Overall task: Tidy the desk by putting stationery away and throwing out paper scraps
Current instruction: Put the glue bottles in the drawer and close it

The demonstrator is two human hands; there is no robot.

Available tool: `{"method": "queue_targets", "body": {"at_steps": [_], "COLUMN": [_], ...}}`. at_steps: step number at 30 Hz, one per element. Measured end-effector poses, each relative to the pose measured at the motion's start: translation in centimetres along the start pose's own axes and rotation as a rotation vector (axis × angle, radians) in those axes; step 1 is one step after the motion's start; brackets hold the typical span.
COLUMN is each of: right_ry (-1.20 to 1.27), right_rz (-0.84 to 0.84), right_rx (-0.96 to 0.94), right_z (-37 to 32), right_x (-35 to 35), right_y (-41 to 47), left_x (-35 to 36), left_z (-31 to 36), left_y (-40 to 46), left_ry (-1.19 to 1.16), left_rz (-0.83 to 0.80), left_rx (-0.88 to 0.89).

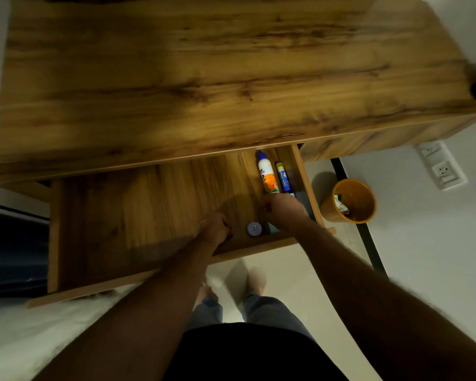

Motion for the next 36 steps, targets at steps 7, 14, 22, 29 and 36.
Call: {"method": "queue_targets", "body": {"at_steps": [7, 14, 22, 29, 36], "right_ry": [-0.036, 0.0, -0.122, -0.308, -0.252], "right_rz": [-0.001, -0.049, -0.243, -0.03, 0.017], "right_rx": [-0.012, -0.163, -0.254, -0.212, -0.133], "right_z": [-0.9, -4.4, -7.1, -7.5, -7.8], "right_x": [0.3, 0.4, 3.5, 4.2, 3.3], "right_y": [-1.6, -3.4, -6.5, -7.1, -6.4], "left_x": [-0.7, -3.5, -5.6, -4.5, -5.3], "left_z": [0.9, 1.7, 0.6, -2.4, -2.4], "left_y": [-1.2, -3.1, -6.8, -10.8, -10.6], "left_ry": [0.118, 0.169, 0.172, 0.448, 0.491], "left_rz": [-0.011, 0.024, -0.142, -0.145, 0.077], "left_rx": [0.075, 0.125, 0.211, 0.318, 0.327]}}
Point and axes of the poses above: each hand's wrist, its own y-axis towards the middle knuckle, its own x-axis out of the palm, z = x × y, the point moved 7 cm from there along y, towards the middle knuckle, and after that the axes turned 3 degrees about y, right-handed, at the moved point
